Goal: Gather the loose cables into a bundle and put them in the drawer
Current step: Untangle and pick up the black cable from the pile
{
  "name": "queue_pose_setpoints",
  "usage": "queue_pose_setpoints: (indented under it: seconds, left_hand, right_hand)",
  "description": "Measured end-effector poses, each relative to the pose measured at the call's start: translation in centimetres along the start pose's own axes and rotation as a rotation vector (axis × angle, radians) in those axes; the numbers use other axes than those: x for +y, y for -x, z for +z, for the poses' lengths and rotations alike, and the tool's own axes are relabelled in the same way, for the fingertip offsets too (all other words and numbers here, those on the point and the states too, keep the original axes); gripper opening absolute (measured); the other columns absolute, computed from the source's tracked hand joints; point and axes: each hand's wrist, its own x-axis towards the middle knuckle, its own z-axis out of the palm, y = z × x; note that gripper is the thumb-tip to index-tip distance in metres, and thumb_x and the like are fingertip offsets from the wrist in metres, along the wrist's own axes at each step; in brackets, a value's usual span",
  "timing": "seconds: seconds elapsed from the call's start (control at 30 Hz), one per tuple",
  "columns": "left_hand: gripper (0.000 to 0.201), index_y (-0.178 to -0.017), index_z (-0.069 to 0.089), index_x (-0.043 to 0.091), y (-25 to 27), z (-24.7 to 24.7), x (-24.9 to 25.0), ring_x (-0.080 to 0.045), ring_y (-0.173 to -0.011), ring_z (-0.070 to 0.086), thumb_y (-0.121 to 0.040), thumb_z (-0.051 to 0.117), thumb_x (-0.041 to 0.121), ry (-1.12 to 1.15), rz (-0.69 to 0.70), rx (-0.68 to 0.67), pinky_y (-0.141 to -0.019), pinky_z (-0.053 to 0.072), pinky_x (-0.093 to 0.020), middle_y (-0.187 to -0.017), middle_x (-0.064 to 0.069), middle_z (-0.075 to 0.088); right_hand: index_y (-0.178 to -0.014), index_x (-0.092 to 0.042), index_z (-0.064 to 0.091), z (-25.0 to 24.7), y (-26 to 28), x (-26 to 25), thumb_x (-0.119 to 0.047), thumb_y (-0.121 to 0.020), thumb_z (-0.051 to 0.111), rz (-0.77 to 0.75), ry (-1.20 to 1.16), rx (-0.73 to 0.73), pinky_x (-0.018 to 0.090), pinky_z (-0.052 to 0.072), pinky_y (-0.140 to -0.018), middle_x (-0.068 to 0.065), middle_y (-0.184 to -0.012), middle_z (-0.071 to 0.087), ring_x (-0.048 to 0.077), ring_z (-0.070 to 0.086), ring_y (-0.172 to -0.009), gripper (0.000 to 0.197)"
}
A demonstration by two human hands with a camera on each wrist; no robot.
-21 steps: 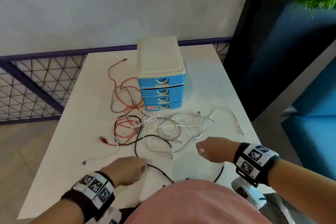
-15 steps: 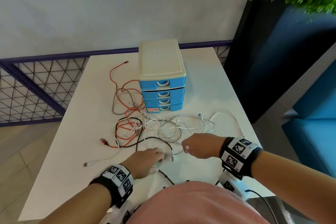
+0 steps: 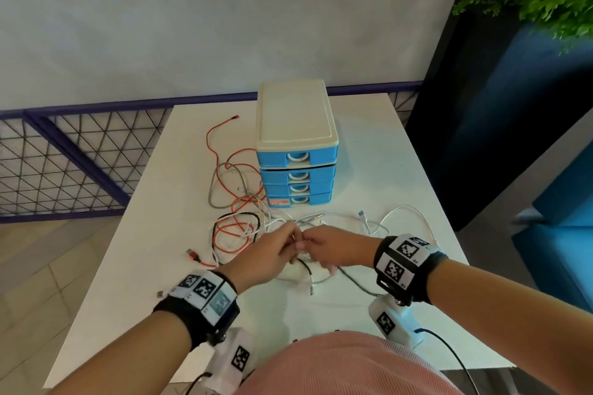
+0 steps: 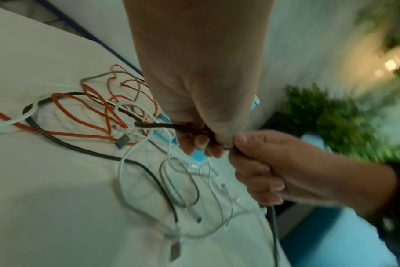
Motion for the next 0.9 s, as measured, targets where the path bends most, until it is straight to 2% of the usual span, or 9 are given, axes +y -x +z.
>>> queue_pose_setpoints:
  seconds: [0.13,0.27,0.37,0.43,0.53,0.6,0.7,0.8,0.9]
  left_hand:
    - [0.024,-0.086,0.053,0.025,-0.1,-2.5,-1.3,-0.011,-0.055,0.038,-0.089,0.053,0.049,0.067,-0.083,0.06,-0.05,0.031,-0.022,-0.06,0.001,0.046]
    - [0.029,-0.072,0.057,0.016,1.1,-4.8,-4.1,-0.003,-0.052,0.044,-0.096,0.049,0.03,-0.001,-0.117,0.096,-0.06,0.039,-0.029,-0.056,0.009,0.052]
    - [0.028,-0.075,0.055,0.009,1.7,-5.8,-5.1,-0.005,-0.059,0.051,-0.099,0.044,0.019,0.045,-0.171,0.122,-0.071,0.043,-0.031,-0.06,0.009,0.056]
    - [0.028,-0.073,0.055,0.017,1.2,-6.0,-4.5,0.001,-0.058,0.05,-0.098,0.044,0.02,-0.03,-0.153,0.14,-0.067,0.042,-0.024,-0.062,0.016,0.059]
    - [0.024,-0.077,0.057,0.024,-0.4,-5.9,-1.9,-0.002,-0.056,0.046,-0.098,0.045,0.025,-0.111,-0.064,0.193,-0.056,0.035,-0.019,-0.066,0.012,0.056]
    - [0.024,-0.078,0.056,0.026,-1.6,-6.0,0.5,-0.006,-0.054,0.042,-0.098,0.044,0.028,-0.092,-0.01,0.239,-0.053,0.033,-0.022,-0.065,0.007,0.052]
    - [0.03,-0.073,0.052,0.025,-3.1,-7.1,3.6,-0.006,-0.054,0.042,-0.1,0.04,0.027,-0.001,0.067,0.366,-0.054,0.034,-0.022,-0.061,0.007,0.048]
    - [0.036,-0.076,0.054,0.013,-3.2,-8.6,4.4,-0.006,-0.046,0.035,-0.101,0.035,0.03,0.235,0.046,0.28,-0.047,0.032,-0.019,-0.055,0.005,0.039]
    - [0.041,-0.071,0.052,0.011,-2.2,-9.6,2.4,-0.011,-0.047,0.034,-0.1,0.035,0.036,0.335,-0.021,0.168,-0.047,0.031,-0.021,-0.055,0.002,0.036]
  right_hand:
    - [-0.089,-0.024,0.066,-2.9,0.1,-0.2,-0.028,-0.1,0.045,-0.054,0.107,0.137,0.019,0.038,-0.055,-0.009,-0.069,0.049,0.005,0.044,-0.058,0.024]
    - [-0.082,-0.02,0.063,-6.6,1.1,2.0,-0.012,-0.098,0.04,0.08,0.09,0.368,0.02,0.039,-0.054,-0.008,-0.077,0.055,0.013,0.051,-0.067,0.028]
    - [-0.083,-0.017,0.063,-8.1,1.0,3.7,-0.013,-0.098,0.037,0.217,0.187,0.526,0.026,0.041,-0.072,-0.003,-0.097,0.062,0.017,0.055,-0.084,0.03]
    - [-0.096,-0.014,0.063,-8.3,0.5,3.6,-0.015,-0.098,0.037,0.314,0.314,0.628,0.031,0.045,-0.075,0.005,-0.107,0.065,0.025,0.059,-0.092,0.026]
    - [-0.13,-0.018,0.052,-7.6,-0.3,1.3,-0.02,-0.098,0.046,0.058,0.491,0.677,0.039,0.041,-0.098,0.006,-0.132,0.055,0.026,0.05,-0.122,0.033]
    - [-0.136,-0.019,0.048,-6.5,-0.8,-1.6,-0.031,-0.099,0.046,-0.188,0.454,0.536,0.039,0.037,-0.104,0.003,-0.13,0.058,0.02,0.052,-0.119,0.039]
    - [-0.109,-0.017,0.056,-5.2,-1.4,-5.2,-0.036,-0.1,0.044,-0.281,0.279,0.409,0.027,0.041,-0.067,0.003,-0.081,0.059,0.014,0.051,-0.067,0.024]
    - [-0.081,-0.02,0.058,-6.9,-1.3,-6.1,-0.033,-0.099,0.047,-0.27,0.113,0.595,0.028,0.04,-0.057,0.008,-0.075,0.061,0.02,0.048,-0.059,0.025]
    - [-0.073,-0.017,0.056,-10.0,-0.2,-5.5,-0.029,-0.1,0.045,-0.249,-0.065,0.824,0.02,0.036,-0.045,0.0,-0.061,0.05,0.013,0.039,-0.049,0.032]
